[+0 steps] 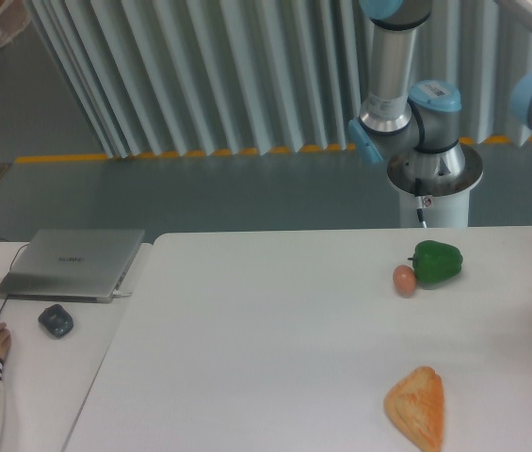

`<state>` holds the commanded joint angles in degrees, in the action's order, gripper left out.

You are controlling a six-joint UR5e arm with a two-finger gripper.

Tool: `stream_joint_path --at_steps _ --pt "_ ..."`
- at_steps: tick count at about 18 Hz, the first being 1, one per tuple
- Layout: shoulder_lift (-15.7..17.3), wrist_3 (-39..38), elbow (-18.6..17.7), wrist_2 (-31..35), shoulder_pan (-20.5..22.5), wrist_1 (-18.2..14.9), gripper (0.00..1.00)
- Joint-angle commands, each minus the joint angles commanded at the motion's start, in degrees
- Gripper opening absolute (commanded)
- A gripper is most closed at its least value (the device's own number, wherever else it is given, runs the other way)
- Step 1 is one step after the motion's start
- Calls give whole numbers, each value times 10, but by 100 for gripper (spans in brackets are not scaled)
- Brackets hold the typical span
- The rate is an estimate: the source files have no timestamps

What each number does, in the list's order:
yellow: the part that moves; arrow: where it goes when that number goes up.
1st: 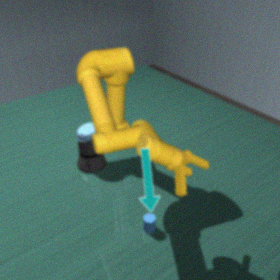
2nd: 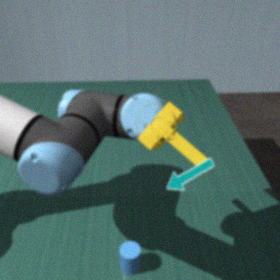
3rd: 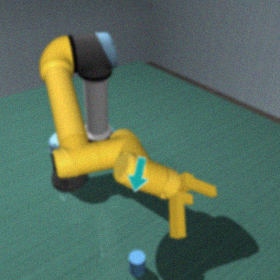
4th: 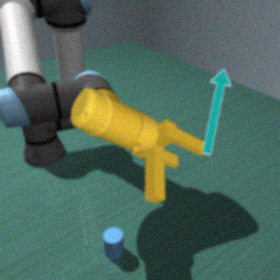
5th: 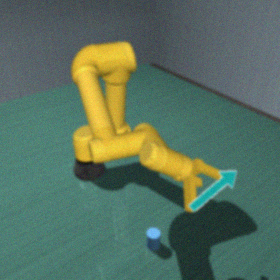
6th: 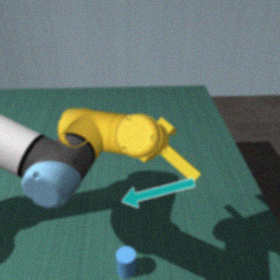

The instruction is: Place the red peppers in a basket

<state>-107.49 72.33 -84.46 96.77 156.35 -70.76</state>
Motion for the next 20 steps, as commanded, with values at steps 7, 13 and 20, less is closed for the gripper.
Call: stream_joint_path --at_steps 7,13,20 --pt "-9 40 -4 3 30 26 35" --pt "-10 45 -14 24 33 25 100" --pt "-8 44 -18 23 26 24 100"
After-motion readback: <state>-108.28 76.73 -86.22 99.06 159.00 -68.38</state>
